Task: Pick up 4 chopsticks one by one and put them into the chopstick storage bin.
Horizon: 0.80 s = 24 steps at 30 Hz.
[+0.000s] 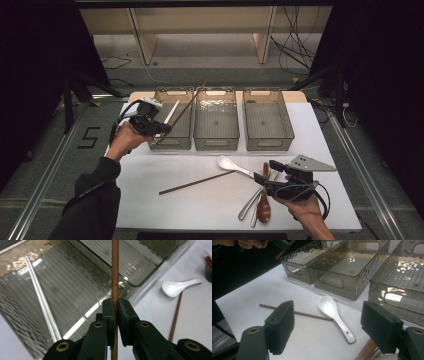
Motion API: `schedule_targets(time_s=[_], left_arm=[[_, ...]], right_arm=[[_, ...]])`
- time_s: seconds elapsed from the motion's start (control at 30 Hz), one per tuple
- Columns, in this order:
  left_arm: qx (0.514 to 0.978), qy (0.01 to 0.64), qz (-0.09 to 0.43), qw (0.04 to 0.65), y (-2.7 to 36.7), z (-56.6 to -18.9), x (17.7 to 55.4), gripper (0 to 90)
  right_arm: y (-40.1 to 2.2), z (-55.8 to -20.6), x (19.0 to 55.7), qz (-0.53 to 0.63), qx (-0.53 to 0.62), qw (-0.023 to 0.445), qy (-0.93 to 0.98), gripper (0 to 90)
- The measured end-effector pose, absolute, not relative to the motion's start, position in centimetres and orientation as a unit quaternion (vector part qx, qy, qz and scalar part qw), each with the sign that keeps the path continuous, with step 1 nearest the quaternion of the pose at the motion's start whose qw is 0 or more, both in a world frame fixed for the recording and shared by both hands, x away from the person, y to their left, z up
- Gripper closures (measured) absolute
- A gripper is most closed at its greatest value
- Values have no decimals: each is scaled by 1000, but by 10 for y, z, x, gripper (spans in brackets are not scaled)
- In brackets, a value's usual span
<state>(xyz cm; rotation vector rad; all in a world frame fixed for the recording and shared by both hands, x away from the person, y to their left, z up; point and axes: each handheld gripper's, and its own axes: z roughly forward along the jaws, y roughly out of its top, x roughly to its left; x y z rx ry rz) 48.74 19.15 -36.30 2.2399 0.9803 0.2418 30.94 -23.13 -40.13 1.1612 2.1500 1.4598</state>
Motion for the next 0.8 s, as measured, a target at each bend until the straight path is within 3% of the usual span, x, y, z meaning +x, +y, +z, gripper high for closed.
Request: schedule_targets(time_s=[0.33, 0.8], left_arm=[[844, 405, 127, 328, 202, -357, 510, 837], [826, 447, 134, 317, 212, -380, 529, 837]], right_arm=[[-231, -401, 309, 508, 403, 146, 747, 280], [-231, -401, 309, 508, 403, 146, 747, 280]])
